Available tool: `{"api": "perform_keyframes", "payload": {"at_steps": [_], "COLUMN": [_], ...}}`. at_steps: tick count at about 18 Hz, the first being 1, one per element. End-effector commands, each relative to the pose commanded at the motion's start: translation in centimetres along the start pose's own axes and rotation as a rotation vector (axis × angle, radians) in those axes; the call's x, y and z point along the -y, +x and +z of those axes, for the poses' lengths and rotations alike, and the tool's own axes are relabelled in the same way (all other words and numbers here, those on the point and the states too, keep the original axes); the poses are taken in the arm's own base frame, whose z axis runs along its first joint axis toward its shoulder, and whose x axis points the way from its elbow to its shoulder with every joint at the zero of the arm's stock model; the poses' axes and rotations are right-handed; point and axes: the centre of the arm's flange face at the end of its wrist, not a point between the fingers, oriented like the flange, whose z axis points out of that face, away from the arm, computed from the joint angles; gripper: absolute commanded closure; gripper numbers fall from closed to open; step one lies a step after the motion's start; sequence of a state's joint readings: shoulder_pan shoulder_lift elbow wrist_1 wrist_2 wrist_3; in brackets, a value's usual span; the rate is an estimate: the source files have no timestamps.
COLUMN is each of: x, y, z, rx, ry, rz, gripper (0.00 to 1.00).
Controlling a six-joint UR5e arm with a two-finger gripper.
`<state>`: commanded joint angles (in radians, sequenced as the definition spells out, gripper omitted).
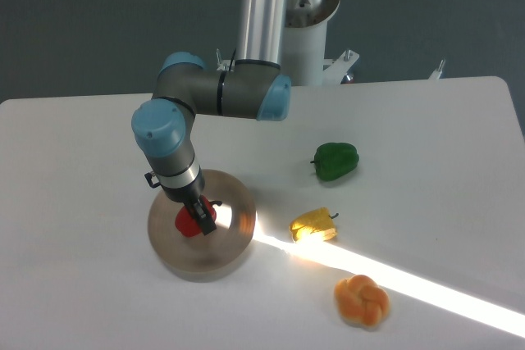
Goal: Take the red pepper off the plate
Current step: 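Lift the held red pepper up off the plate, then carry the red pepper away from the plate toward the yellow pepper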
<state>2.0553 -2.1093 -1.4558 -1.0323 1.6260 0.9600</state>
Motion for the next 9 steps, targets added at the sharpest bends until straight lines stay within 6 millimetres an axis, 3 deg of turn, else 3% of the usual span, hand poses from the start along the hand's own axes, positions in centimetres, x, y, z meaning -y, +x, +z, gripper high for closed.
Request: {"api": "perform_keyframes", "payload": {"at_steps": [4, 9], "x": [-3.8, -10.7], "y": [-4.5, -10.4], "z": [-1.9, -2.5], "rx": [0.007, 0.027], "ry": [-0.005, -0.006], "rz": [0.048, 0.135], "gripper": [0.36, 0.36]}}
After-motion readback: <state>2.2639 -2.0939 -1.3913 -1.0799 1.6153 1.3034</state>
